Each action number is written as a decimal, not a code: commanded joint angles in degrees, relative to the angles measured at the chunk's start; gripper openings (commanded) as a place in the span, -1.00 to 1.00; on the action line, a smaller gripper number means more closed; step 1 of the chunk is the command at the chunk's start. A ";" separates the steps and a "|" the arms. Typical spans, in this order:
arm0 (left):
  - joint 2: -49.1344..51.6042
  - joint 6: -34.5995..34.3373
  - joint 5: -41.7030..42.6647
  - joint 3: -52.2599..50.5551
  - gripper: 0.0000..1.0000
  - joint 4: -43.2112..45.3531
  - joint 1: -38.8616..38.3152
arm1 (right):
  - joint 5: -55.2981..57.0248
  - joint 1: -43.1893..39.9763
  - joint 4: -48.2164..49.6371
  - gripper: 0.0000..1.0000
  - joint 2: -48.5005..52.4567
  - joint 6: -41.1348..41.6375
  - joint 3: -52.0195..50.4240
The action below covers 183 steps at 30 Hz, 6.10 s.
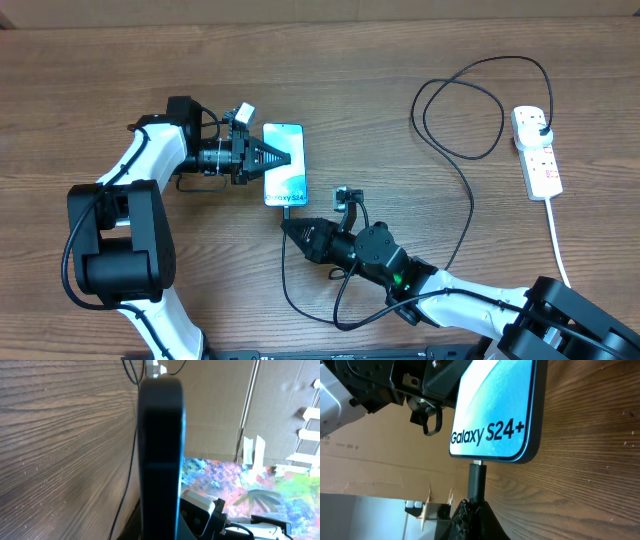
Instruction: Plug charger to phone and switch on socket
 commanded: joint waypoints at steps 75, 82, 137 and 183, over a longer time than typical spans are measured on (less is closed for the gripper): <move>-0.92 1.18 1.64 -0.24 -0.92 0.57 -1.66 | -7.15 -12.68 -32.41 1.00 -0.81 -5.01 11.72; -0.92 1.18 1.46 -0.24 -0.92 1.03 -1.66 | -5.92 -12.72 -46.75 1.00 -0.79 -4.98 11.69; -0.92 1.20 0.57 -0.24 -0.92 1.29 -1.57 | -5.03 -12.72 -55.49 1.00 -0.79 -4.96 11.67; -0.92 1.20 3.50 -0.24 -0.92 0.63 -4.09 | -57.59 -33.75 -36.11 0.82 -0.79 -25.40 11.67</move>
